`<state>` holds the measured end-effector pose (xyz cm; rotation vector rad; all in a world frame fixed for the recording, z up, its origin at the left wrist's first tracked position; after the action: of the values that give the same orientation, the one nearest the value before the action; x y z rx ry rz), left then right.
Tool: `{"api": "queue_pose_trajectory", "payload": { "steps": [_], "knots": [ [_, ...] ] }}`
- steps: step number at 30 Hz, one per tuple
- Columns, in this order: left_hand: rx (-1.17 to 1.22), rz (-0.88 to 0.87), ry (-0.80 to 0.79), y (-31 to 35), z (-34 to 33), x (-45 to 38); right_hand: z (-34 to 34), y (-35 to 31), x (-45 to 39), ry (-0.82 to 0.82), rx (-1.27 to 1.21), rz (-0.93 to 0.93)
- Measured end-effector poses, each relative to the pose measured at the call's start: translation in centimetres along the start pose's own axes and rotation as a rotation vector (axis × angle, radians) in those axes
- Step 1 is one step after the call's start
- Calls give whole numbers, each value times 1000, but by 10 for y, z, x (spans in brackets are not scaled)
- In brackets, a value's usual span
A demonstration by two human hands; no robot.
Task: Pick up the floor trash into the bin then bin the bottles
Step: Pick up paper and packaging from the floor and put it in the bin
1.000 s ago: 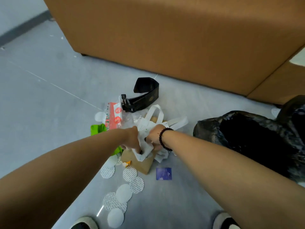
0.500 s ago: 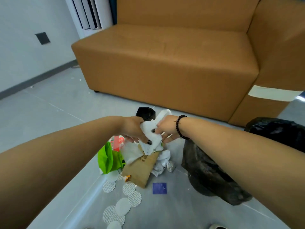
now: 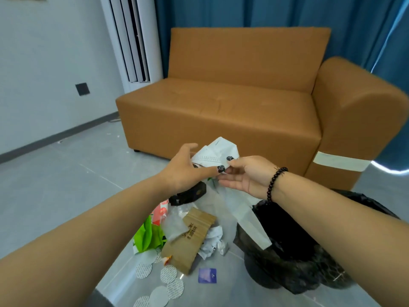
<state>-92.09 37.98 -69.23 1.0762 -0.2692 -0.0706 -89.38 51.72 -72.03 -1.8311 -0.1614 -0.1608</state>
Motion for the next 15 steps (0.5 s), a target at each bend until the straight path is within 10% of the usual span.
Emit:
{"api": "queue_pose_trajectory", "payload": {
  "steps": [7, 15],
  "knots": [
    [-76, -242, 30, 28, 0, 24, 27, -22, 35, 14, 433, 122],
    [-229, -408, -131, 40, -17, 53, 1, -66, 79, -135, 1218, 747]
  ]
}}
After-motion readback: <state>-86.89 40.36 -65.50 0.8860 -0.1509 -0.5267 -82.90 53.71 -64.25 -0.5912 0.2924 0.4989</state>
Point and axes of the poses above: each hand's wrist, its own x-axis away from the middle knuckle, its own z-axis out of the back of the hand, y = z × x, the point moved 9 cm from there along -x, towards the middle knuckle, and after that the axes turned 12 degrees about z, right-handed, at the moved point
